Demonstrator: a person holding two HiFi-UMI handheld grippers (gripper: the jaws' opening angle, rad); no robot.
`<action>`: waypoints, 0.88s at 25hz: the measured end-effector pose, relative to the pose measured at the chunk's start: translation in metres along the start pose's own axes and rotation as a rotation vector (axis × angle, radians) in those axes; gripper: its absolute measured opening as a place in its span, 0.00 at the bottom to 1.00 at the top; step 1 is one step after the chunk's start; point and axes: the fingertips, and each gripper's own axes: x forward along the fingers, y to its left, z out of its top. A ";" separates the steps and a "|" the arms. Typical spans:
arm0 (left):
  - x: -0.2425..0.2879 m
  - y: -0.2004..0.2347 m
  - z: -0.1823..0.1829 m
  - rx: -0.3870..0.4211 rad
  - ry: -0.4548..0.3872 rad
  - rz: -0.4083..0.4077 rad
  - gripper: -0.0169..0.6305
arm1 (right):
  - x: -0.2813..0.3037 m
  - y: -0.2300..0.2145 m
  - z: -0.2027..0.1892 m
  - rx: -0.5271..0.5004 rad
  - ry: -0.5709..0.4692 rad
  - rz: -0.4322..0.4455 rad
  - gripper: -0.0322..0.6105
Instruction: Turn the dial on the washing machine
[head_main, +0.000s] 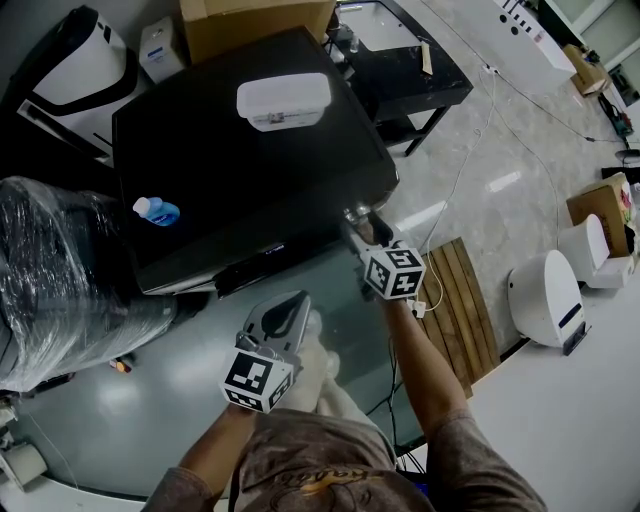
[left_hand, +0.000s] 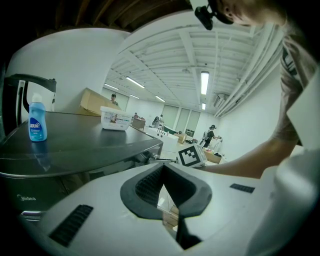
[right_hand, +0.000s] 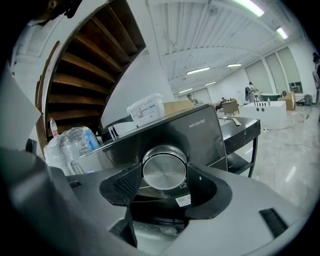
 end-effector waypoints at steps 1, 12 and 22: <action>0.000 0.000 -0.001 -0.001 0.001 0.000 0.03 | 0.000 0.000 0.000 0.019 -0.001 0.006 0.47; 0.002 -0.007 -0.002 0.005 0.005 -0.001 0.03 | 0.000 -0.002 -0.002 0.232 -0.034 0.062 0.47; -0.002 -0.007 -0.003 0.005 0.007 0.012 0.03 | -0.001 -0.003 0.000 0.486 -0.102 0.115 0.47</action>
